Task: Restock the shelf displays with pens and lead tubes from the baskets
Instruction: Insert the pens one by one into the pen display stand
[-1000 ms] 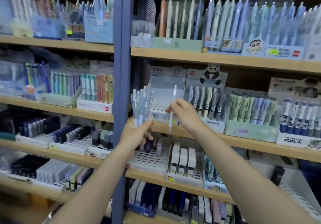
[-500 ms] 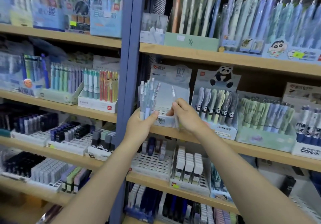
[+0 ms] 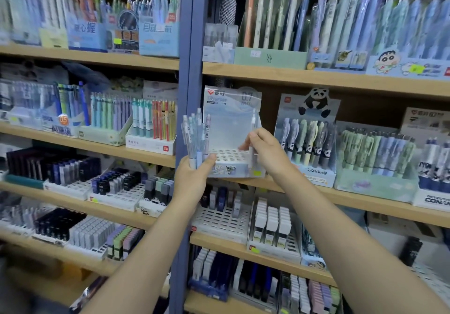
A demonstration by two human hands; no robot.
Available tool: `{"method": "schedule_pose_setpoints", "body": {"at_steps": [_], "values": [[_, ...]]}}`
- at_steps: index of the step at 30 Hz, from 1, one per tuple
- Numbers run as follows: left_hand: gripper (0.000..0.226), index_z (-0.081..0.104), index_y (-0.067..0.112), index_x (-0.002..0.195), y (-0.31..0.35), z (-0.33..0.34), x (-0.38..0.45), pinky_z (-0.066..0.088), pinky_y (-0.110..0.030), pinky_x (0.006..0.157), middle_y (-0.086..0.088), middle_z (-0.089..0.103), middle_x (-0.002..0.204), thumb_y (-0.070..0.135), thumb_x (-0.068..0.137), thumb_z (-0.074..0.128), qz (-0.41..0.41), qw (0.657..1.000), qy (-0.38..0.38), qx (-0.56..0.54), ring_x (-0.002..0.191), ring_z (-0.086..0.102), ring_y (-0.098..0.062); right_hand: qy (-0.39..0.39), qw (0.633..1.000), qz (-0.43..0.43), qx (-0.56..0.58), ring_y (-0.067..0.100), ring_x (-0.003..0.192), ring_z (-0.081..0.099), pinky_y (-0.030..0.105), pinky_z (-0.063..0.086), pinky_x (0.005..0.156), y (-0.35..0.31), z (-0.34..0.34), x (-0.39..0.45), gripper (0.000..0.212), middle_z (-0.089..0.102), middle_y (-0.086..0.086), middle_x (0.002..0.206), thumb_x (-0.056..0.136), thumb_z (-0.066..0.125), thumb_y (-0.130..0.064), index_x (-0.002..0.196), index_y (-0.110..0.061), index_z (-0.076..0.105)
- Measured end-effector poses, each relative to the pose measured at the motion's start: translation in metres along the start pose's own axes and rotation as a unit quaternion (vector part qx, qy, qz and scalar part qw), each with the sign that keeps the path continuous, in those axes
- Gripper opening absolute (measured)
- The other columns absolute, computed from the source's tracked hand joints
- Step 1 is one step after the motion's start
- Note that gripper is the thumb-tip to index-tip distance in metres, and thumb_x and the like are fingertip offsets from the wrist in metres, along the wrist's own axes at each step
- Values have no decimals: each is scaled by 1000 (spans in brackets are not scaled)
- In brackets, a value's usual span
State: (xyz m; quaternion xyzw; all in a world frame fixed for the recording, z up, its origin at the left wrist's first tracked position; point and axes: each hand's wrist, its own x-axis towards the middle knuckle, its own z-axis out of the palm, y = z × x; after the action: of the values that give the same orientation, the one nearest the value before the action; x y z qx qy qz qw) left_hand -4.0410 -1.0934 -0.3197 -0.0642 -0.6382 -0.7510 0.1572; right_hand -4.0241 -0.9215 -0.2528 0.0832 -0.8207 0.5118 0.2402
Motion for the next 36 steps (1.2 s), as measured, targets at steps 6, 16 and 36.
{"method": "schedule_pose_setpoints", "body": {"at_steps": [6,16,36], "values": [[28,66,10,102,-3,-5,6,52,-28,59,-9,69,103,36,92,71,-2,1000,-4,10,85,66,-22,48,998,-50,11,13,68,50,28,44,64,-23,6,12,21,53,2,78,104,50,-25,104,-12,66],[31,55,14,78,-4,-16,20,41,-27,50,-4,59,62,30,84,81,-23,999,36,-6,42,45,-13,17,997,6,74,20,72,68,37,61,75,-19,40,45,22,64,8,95,105,48,-22,112,-8,64],[28,63,10,83,-18,-21,29,42,-27,53,0,64,63,34,87,77,-38,998,-37,-36,44,46,-13,12,996,10,-90,23,66,70,36,56,67,7,79,77,26,71,8,68,91,72,-26,78,-4,71]]}}
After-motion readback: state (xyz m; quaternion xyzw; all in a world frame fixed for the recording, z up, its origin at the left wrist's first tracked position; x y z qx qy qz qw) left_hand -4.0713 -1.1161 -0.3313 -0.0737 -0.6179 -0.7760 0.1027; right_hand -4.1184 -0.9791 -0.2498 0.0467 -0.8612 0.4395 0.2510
